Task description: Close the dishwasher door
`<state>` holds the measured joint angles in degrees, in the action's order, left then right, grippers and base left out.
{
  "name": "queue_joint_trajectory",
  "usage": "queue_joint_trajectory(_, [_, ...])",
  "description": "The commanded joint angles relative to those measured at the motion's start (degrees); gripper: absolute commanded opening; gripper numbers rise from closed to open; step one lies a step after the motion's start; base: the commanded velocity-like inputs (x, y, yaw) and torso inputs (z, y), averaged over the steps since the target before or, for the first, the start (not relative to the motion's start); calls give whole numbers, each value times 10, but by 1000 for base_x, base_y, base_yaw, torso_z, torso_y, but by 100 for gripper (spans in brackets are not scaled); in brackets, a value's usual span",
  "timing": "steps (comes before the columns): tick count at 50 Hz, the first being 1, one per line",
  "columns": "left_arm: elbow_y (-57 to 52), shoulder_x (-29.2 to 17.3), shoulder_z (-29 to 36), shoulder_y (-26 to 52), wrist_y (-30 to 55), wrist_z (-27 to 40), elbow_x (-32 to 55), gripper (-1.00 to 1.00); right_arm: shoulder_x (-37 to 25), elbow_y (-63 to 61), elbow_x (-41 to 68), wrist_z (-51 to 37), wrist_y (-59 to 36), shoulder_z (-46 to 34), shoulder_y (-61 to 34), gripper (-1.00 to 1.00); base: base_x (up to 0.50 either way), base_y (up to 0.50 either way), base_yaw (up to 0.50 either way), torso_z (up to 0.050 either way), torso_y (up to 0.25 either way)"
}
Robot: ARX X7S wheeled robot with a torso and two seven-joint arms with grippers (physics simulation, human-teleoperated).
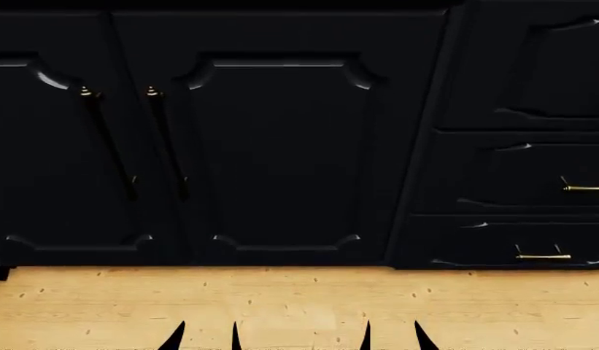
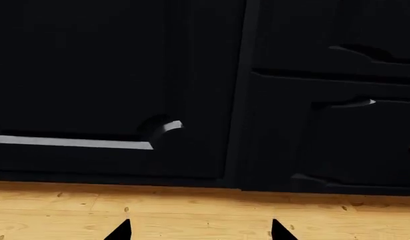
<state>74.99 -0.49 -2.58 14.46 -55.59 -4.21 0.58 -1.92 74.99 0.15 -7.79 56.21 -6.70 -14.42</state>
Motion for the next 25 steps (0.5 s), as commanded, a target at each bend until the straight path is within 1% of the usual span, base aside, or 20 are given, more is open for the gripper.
queue_joint_trajectory(1, [0, 0, 0, 0, 0, 0, 0, 100, 0, 0, 0, 0, 1, 0, 0, 100, 0, 0, 0, -50, 0])
queue_joint_trajectory(25, [0, 0, 0, 0, 0, 0, 0, 100, 0, 0, 0, 0, 0, 0, -1, 100, 0, 0, 0, -50, 0])
